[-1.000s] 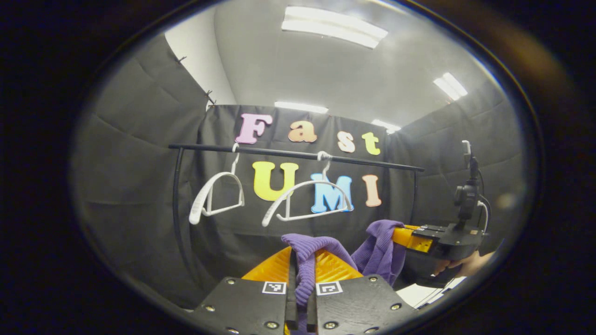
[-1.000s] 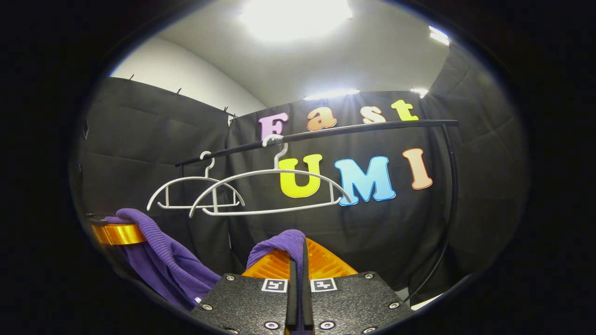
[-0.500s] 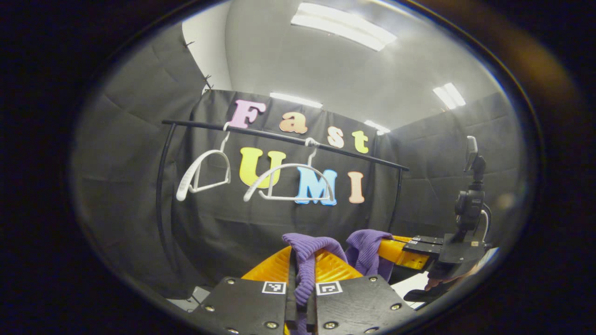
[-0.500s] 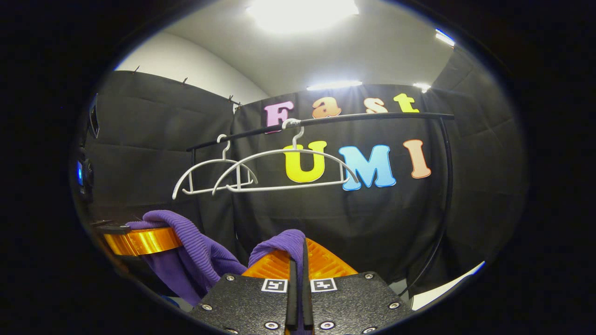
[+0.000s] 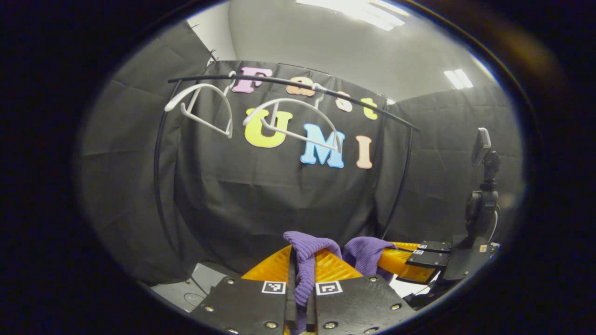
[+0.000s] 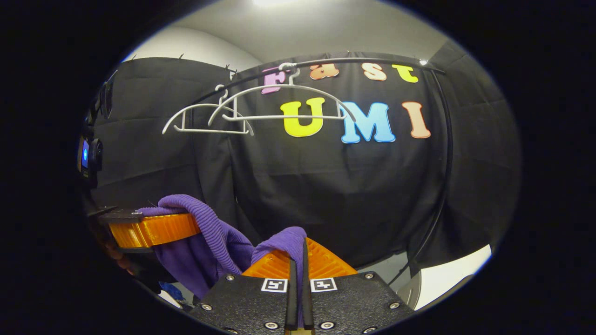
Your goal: Grasp the clothes on the hanger with both hands and then place them into the laundry hamper below.
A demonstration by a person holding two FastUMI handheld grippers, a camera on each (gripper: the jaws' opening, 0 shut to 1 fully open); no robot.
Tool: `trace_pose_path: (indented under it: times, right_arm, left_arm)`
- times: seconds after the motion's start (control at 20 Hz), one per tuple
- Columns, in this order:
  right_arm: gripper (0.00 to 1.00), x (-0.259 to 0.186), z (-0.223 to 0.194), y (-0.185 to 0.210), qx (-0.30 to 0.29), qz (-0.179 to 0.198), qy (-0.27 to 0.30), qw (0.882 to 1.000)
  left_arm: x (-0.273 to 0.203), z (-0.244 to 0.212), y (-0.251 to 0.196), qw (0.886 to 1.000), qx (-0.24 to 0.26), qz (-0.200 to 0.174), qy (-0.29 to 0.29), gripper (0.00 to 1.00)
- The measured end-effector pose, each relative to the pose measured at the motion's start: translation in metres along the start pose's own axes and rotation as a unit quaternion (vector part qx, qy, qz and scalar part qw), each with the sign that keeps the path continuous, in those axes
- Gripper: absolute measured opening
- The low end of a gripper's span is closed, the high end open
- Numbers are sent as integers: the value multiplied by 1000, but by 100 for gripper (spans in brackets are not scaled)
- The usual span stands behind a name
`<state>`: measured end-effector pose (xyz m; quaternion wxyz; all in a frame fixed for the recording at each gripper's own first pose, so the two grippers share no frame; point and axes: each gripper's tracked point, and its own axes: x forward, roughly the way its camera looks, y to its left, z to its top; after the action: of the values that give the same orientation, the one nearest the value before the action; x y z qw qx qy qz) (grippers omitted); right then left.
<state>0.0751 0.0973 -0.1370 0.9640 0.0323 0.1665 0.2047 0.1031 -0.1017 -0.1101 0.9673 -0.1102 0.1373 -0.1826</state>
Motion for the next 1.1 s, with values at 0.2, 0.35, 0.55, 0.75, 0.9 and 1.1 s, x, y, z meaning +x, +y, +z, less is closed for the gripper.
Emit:
trace_pose_path:
  times: [0.2,0.35,0.55,0.75,0.9,1.1]
  right_arm:
    - [4,2,-40,-10,-5,-7,39,999]
    - [4,1,-71,-17,-7,-14,71,997]
    - [4,4,-111,-25,-13,-19,112,993]
    - [4,8,-153,-29,-16,-24,158,987]
    - [5,5,-180,-29,-18,-26,187,982]
    - [7,6,-208,-31,-25,-29,223,974]
  left_arm:
    - [5,-40,-4,1000,2,6,30,8]
    - [6,-69,-6,998,5,13,53,4]
    - [19,-114,-1,995,2,23,96,8]
    - [19,-166,8,987,-4,35,156,9]
    - [12,-207,15,980,-6,44,194,13]
    - [4,-251,27,969,0,51,241,12]
